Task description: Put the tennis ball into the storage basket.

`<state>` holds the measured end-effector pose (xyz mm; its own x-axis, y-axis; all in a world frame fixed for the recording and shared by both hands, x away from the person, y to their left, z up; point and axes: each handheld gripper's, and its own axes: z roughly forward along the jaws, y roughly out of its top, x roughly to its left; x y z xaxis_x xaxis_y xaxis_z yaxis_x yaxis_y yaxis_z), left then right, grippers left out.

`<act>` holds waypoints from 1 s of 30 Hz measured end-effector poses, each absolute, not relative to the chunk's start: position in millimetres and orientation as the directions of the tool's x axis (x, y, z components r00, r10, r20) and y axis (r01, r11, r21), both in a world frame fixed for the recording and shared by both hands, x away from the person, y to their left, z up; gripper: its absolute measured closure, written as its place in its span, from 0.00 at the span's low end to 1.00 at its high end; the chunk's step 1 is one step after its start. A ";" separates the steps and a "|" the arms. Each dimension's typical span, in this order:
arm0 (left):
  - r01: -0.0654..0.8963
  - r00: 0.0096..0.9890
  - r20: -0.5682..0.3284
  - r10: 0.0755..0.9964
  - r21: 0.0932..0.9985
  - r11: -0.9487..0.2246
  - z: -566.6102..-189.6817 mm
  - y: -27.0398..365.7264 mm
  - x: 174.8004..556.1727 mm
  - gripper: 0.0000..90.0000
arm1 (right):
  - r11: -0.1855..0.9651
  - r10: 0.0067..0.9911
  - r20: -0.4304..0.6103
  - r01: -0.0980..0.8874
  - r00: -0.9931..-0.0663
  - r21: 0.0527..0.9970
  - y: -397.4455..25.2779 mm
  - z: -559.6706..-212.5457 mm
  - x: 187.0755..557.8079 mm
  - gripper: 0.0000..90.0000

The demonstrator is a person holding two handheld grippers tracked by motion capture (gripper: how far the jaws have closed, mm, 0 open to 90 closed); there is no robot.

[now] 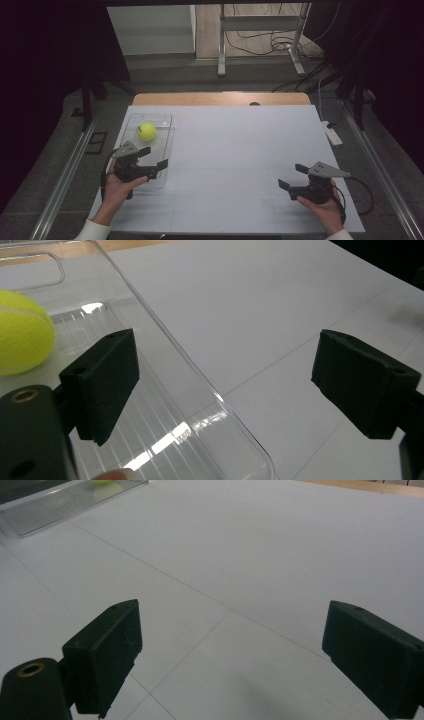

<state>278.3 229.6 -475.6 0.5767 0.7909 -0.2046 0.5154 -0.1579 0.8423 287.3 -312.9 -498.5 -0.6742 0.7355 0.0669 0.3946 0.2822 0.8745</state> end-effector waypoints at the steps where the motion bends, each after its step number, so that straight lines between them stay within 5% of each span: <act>1: 0.514 0.579 -0.205 0.789 0.843 -0.158 -476.5 229.2 276.8 0.15 | 0.279 0.735 0.069 0.394 -0.674 0.876 -313.7 -498.1 287.1 0.11; 30: 0.470 0.634 -0.161 0.756 0.857 -0.212 -494.9 210.0 250.1 0.13 | 0.215 0.728 0.127 0.400 -0.674 0.891 -324.1 -495.3 283.0 0.11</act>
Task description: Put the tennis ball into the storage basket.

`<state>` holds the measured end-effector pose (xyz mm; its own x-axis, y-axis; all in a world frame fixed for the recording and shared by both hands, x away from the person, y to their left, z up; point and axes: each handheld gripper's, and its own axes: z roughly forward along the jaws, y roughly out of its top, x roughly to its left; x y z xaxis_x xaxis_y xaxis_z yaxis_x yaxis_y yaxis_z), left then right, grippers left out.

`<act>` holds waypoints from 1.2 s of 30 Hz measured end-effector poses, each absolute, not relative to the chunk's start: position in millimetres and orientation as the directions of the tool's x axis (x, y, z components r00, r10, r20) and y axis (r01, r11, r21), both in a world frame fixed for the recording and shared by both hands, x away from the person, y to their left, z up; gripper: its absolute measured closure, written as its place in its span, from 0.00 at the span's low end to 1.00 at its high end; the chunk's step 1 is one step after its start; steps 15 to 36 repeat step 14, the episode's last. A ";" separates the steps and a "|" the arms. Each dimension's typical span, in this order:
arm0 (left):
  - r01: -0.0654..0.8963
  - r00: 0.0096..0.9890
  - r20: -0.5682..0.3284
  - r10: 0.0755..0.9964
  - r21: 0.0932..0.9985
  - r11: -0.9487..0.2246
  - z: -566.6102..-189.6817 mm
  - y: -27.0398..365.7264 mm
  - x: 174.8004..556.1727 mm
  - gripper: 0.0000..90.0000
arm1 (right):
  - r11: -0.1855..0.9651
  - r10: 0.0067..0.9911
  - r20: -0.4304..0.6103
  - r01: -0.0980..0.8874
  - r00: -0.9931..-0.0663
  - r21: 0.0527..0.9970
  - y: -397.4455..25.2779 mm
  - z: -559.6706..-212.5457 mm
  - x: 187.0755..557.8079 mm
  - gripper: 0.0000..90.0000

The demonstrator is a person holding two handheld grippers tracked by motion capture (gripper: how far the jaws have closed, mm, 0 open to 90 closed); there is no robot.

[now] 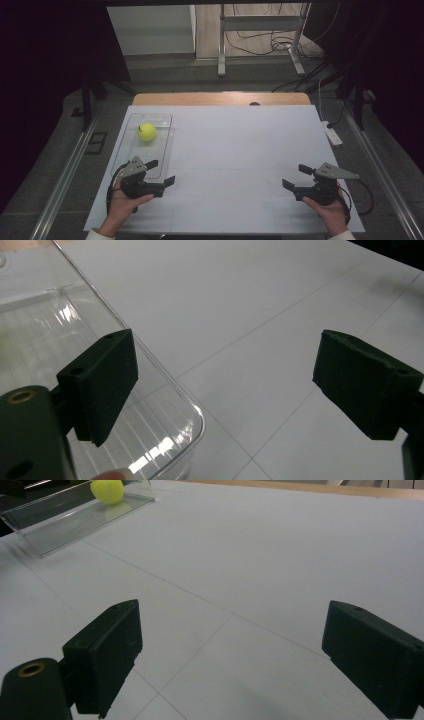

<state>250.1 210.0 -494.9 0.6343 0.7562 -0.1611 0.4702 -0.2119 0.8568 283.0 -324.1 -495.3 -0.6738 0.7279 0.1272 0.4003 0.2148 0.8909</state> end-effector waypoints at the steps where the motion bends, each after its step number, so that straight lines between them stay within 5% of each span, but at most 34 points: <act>1: 0.469 0.635 -0.160 0.756 0.857 -0.212 -494.9 210.1 250.0 0.13 | 0.219 0.728 0.124 0.400 -0.674 0.890 -323.5 -495.1 282.7 0.11; 36: 0.470 0.635 -0.154 0.757 0.855 -0.220 -496.7 209.7 251.5 0.13 | 0.224 0.724 0.121 0.398 -0.679 0.889 -323.1 -496.3 283.3 0.10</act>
